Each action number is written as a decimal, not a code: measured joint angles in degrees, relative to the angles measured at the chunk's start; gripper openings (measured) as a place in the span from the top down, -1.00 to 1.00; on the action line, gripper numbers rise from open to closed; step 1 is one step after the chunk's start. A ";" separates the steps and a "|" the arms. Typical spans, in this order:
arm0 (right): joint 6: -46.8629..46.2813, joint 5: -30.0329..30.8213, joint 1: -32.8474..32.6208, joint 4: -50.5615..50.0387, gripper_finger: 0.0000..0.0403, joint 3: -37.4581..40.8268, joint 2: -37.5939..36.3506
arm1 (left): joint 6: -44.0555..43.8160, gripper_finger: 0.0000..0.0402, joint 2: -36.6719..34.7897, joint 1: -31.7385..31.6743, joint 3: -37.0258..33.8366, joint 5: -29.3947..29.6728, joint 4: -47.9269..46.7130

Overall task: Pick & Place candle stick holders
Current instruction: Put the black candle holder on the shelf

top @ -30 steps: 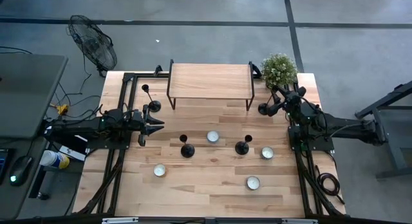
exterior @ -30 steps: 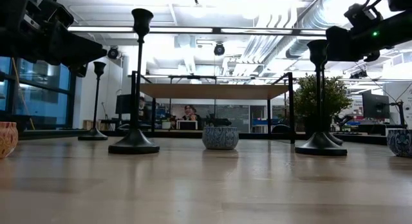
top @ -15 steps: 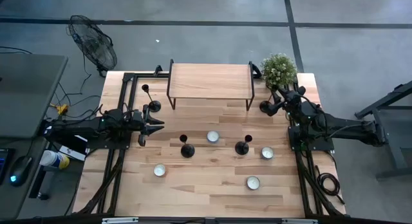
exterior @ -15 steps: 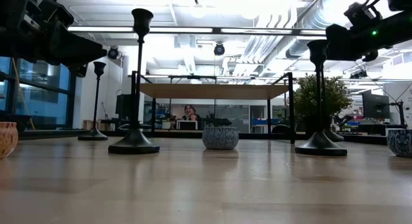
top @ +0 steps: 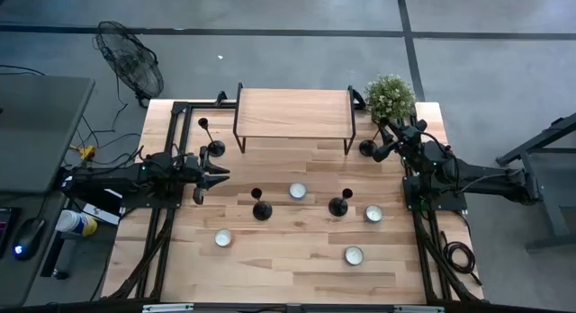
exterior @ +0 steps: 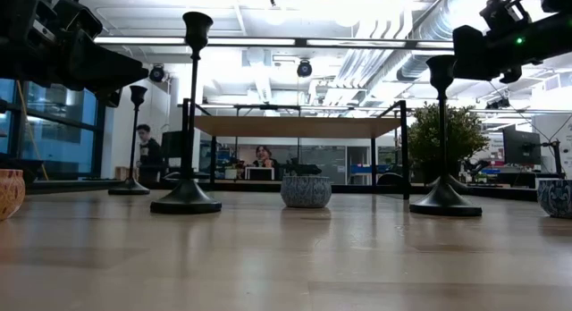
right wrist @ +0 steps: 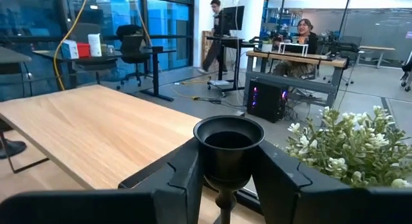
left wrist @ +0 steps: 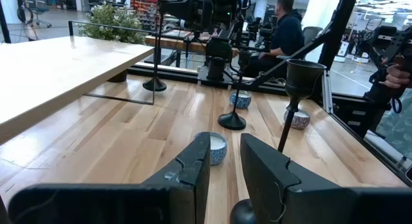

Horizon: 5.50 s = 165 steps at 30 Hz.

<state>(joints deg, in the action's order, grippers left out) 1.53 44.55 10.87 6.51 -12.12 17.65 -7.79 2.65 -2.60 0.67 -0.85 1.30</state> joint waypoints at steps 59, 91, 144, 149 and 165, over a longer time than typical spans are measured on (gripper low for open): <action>8.50 -21.00 12.65 -13.36 0.47 -56.67 40.57 | 0.00 0.59 0.00 0.01 0.00 -0.01 0.00; -0.31 -26.96 25.74 -1.86 0.44 -56.68 58.08 | 0.00 0.59 0.00 0.00 0.00 0.00 0.00; -1.54 -36.42 30.44 -3.65 0.44 -56.37 58.95 | 0.00 0.59 -0.01 0.00 0.00 -0.01 -0.02; -1.58 -37.49 31.04 -3.68 0.44 -56.37 58.95 | 0.00 0.59 0.00 0.01 0.00 0.01 -0.02; -1.56 -39.38 31.56 -4.48 0.44 -56.43 58.90 | 0.00 0.59 -0.01 0.01 0.00 0.01 -0.02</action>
<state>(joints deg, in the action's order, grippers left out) -0.03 5.17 42.44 2.02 -68.55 76.55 -7.79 2.64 -2.59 0.67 -0.84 1.28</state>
